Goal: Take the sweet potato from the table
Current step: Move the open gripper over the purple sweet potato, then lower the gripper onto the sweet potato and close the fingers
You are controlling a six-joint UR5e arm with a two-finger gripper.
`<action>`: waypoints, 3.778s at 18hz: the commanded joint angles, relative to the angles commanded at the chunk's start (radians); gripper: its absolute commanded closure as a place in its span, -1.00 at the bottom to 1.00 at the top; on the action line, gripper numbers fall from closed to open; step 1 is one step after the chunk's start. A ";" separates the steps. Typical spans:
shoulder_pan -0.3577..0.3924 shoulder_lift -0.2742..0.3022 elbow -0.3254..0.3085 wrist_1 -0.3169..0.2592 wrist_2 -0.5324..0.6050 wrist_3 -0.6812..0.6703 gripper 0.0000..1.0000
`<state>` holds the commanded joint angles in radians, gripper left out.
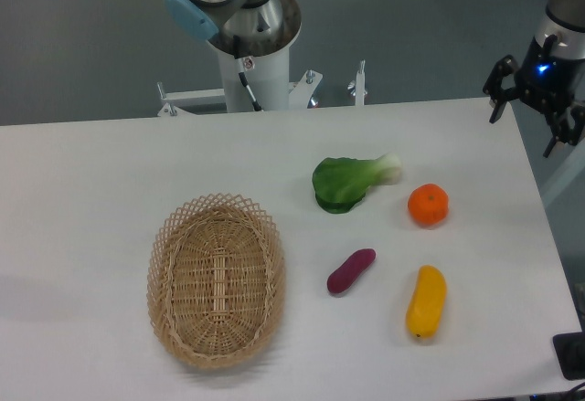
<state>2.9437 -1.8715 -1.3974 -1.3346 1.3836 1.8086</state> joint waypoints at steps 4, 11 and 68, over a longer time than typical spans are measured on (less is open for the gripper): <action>0.000 0.000 -0.003 0.000 -0.001 -0.002 -1.00; -0.043 0.000 -0.029 0.000 0.006 -0.077 -1.00; -0.440 -0.206 -0.331 0.574 0.138 -0.598 0.35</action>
<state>2.5034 -2.0771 -1.7289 -0.7609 1.5217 1.2103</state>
